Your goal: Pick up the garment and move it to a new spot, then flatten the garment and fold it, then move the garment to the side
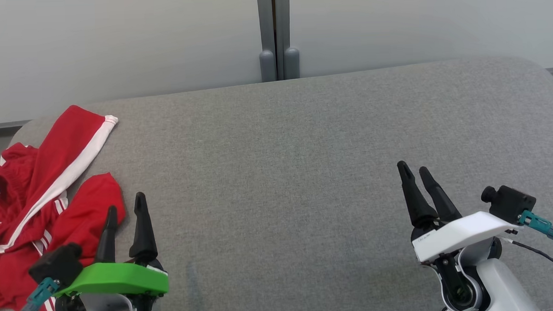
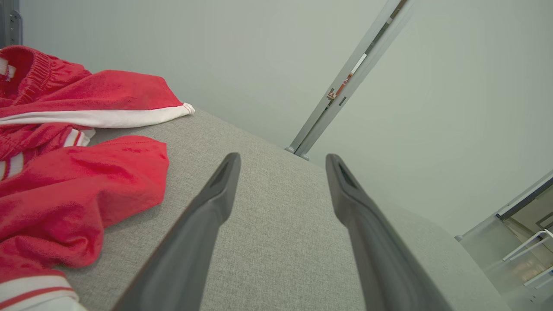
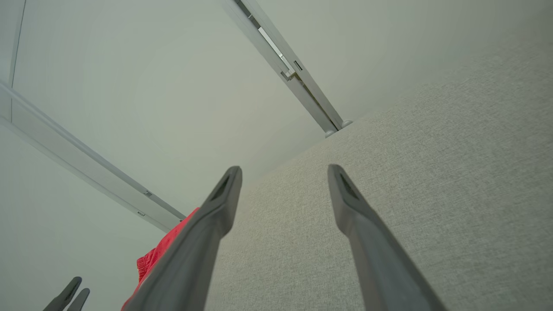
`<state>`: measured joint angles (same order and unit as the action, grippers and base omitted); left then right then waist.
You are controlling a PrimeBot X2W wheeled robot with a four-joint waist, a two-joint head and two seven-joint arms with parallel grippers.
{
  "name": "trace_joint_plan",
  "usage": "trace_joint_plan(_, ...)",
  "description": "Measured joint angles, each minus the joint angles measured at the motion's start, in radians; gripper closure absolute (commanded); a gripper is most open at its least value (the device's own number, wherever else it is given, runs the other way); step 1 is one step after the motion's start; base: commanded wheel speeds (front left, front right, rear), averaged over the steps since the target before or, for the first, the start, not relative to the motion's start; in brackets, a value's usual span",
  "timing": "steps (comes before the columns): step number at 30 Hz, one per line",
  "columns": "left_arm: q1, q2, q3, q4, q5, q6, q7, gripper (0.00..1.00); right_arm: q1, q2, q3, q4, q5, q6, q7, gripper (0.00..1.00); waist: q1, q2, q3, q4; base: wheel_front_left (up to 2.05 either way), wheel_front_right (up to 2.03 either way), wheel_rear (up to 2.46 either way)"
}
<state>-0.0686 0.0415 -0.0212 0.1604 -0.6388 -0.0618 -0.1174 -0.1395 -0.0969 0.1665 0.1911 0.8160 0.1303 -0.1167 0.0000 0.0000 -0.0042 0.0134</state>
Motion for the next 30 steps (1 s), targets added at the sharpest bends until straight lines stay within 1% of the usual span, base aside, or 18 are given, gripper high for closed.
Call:
trace_joint_plan(8, 0.000, 0.003, -0.012, 0.003, 0.109, 0.018, -0.022, 0.00, -0.002, 0.008, -0.006, 0.013, -0.137, 0.000, -0.023, 0.00, 0.0000, 0.0000, -0.007, -0.005, 0.00, 0.00, 0.00)
trace_joint_plan(18, 0.000, 0.005, -0.028, 0.010, 0.212, 0.027, -0.047, 0.00, -0.011, 0.011, 0.011, 0.030, -0.223, 0.000, -0.048, 0.00, 0.0000, 0.0000, -0.010, -0.008, 0.00, 0.00, 0.00)
trace_joint_plan(30, -0.002, 0.005, -0.036, 0.000, 0.309, 0.031, -0.076, 0.00, -0.021, 0.013, 0.017, 0.035, -0.323, 0.000, -0.076, 0.00, 0.0000, 0.0000, -0.011, -0.006, 0.00, 0.00, 0.00)
